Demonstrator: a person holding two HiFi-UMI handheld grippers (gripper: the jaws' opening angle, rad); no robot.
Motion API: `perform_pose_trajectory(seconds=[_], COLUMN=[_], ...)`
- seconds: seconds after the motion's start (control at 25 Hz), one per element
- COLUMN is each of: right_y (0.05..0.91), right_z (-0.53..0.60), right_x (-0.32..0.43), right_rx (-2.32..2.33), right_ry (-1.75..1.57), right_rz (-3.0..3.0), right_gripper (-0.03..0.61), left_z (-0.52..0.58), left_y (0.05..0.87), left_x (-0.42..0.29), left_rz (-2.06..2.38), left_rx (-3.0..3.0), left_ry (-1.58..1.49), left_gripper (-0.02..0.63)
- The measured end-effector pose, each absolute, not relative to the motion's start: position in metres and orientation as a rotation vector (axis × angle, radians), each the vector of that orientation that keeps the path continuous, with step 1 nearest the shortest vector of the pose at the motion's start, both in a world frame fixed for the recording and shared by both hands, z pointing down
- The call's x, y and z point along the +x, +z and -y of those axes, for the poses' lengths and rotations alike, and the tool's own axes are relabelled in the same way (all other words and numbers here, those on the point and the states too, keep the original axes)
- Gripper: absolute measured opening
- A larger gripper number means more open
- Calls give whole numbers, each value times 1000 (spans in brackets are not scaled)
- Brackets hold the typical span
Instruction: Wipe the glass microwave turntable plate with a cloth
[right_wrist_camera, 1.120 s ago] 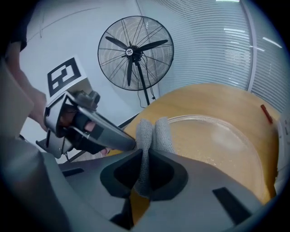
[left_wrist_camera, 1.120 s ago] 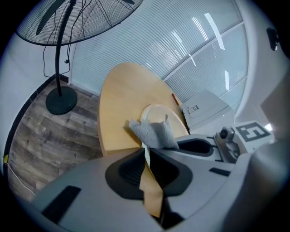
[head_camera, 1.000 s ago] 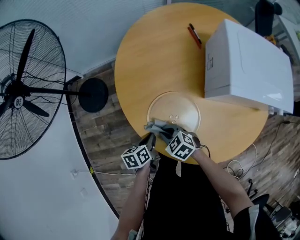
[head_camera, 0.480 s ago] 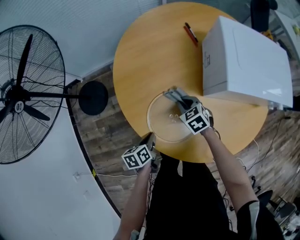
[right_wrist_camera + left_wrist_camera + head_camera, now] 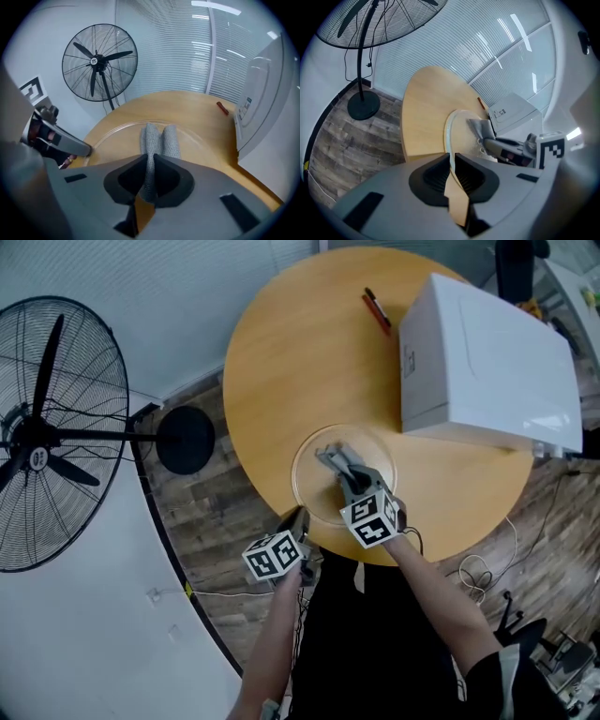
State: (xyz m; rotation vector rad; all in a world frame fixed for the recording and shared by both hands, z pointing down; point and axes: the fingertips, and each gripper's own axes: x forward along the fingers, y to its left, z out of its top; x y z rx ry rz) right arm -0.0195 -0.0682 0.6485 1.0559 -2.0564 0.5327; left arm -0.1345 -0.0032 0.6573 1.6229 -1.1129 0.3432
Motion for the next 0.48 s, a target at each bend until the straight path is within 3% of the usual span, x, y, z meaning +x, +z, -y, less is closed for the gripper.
perform_pose_trajectory(seconds=[0.32,0.48], right_y=[652,656], right_z=[-21,-33], right_x=[-93,-88], right_rx=[638,423], right_ry=[526,530], right_rz=[2187,2185], right_gripper=[40,40], left_z=[3,3], left_y=[657,657], left_x=[-135,-134], left_rz=[1111,1106], left_rx=[1628,1638], left_ry=[353,360], left_gripper=[29,31])
